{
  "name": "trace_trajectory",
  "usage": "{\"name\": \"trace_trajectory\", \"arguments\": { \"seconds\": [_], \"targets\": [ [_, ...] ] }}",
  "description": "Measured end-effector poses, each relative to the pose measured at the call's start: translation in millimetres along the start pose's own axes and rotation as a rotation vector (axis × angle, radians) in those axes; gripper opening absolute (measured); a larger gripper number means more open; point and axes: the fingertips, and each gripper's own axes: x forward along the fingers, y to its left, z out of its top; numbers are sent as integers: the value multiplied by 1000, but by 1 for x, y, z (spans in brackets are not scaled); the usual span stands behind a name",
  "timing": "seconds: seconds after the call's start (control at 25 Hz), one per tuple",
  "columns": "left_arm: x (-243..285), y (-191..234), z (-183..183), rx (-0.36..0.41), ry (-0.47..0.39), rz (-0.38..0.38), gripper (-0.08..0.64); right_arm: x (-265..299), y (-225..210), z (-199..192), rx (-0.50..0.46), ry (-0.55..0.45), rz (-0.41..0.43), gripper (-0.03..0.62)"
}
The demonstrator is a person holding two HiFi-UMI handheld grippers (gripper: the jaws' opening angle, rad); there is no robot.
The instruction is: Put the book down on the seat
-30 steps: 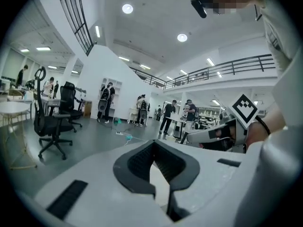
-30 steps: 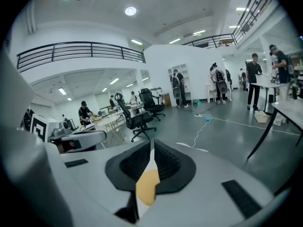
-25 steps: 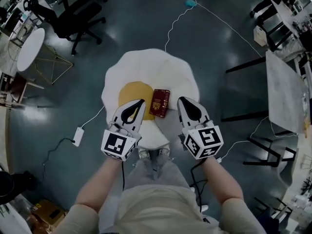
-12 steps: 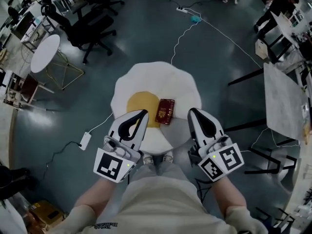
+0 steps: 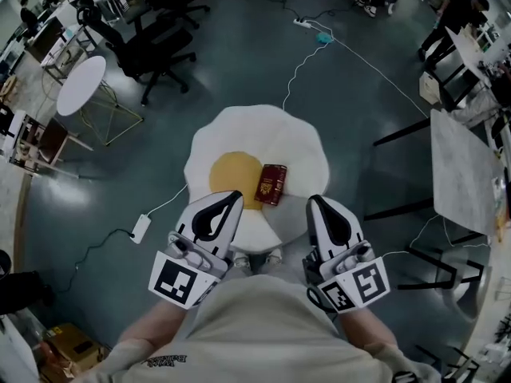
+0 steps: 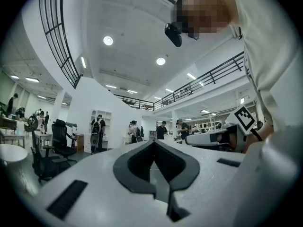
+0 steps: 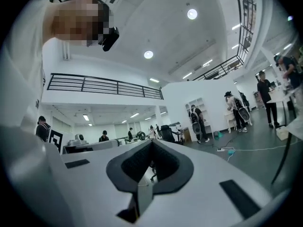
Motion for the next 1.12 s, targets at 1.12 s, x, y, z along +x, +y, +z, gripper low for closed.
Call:
{"name": "trace_trajectory", "arguments": {
  "seconds": [1.12],
  "targets": [
    [3,4,3,-23,18,-33,5,22,13,-2,-119,75,60,-2]
  ]
}}
